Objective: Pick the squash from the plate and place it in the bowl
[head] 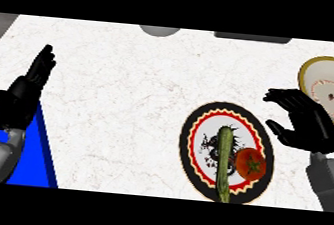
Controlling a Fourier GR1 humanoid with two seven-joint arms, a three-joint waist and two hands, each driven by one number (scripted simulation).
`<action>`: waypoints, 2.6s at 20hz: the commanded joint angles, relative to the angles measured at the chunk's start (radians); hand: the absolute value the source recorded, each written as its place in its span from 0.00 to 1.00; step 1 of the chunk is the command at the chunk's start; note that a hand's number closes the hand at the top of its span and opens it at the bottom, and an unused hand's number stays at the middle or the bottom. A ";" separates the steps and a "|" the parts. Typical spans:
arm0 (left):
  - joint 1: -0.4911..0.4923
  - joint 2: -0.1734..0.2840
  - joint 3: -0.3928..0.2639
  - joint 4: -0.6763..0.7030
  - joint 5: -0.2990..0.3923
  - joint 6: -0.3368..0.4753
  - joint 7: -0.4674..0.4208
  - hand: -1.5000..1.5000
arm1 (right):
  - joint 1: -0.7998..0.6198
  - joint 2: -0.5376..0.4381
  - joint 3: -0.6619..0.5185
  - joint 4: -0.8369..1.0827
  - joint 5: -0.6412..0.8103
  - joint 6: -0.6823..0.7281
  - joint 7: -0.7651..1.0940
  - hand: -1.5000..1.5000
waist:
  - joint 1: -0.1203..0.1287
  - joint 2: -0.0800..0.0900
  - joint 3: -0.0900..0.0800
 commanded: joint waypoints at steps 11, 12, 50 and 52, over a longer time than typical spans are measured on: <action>-0.014 -0.049 -0.043 -0.113 -0.079 0.081 0.132 0.50 | -0.083 -0.305 0.092 0.062 0.407 0.253 -0.330 0.00 | 0.002 -0.015 -0.004; -0.009 -0.035 -0.020 -0.110 -0.074 0.080 0.123 0.50 | -0.090 -0.311 0.115 0.036 0.452 0.214 -0.311 0.00 | 0.001 -0.016 -0.005; -0.053 -0.182 0.100 -0.173 -0.256 -0.025 0.260 0.50 | -0.098 0.074 0.387 -0.034 1.147 0.217 0.039 0.00 | -0.013 -0.014 -0.004; 0.074 -0.172 0.137 -0.165 -0.231 -0.079 0.141 0.50 | -0.037 0.083 0.389 -0.141 1.159 0.244 0.082 0.00 | -0.015 -0.016 -0.005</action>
